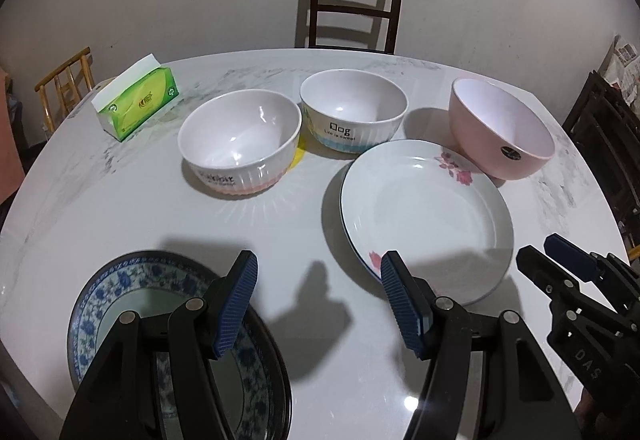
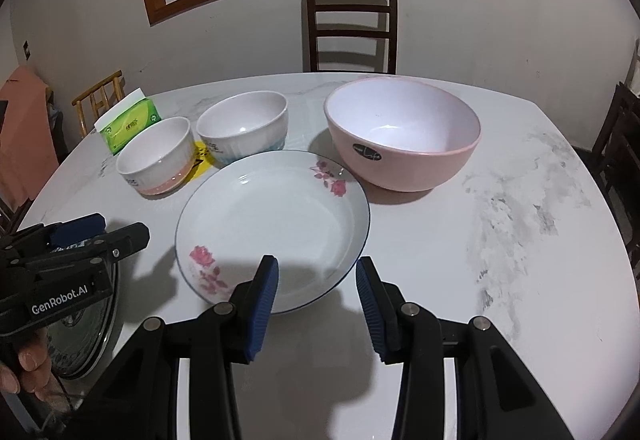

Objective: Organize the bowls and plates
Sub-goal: 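Move both grippers toward the rim of the white plate with pink flowers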

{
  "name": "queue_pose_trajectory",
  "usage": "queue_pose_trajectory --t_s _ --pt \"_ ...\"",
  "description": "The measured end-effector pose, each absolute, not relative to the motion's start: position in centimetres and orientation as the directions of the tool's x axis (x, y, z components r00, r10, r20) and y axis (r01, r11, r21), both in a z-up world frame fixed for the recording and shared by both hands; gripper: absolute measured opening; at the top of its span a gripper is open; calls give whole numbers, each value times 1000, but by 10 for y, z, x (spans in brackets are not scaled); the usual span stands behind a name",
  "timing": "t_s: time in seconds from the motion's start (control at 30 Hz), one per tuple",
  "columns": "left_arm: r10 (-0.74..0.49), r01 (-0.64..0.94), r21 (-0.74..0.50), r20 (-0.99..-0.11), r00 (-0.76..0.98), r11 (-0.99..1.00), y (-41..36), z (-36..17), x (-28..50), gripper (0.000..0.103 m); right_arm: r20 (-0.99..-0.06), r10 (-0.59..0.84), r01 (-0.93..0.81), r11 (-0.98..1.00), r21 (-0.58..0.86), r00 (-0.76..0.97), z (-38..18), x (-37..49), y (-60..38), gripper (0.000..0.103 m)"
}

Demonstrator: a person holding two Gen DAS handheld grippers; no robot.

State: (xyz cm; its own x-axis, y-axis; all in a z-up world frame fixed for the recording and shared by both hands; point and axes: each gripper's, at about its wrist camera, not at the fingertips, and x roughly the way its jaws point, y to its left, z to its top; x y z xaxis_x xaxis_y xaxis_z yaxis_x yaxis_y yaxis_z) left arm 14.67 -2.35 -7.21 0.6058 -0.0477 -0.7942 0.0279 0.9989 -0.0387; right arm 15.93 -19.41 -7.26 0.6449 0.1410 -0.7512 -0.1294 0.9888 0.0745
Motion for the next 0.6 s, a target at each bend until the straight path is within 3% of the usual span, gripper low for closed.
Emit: queue_pose_trajectory --t_s 0.6 --pt "-122 43 -118 -817 564 992 -18 -97 190 60 -772 192 -115 981 155 606 -99 206 -218 41"
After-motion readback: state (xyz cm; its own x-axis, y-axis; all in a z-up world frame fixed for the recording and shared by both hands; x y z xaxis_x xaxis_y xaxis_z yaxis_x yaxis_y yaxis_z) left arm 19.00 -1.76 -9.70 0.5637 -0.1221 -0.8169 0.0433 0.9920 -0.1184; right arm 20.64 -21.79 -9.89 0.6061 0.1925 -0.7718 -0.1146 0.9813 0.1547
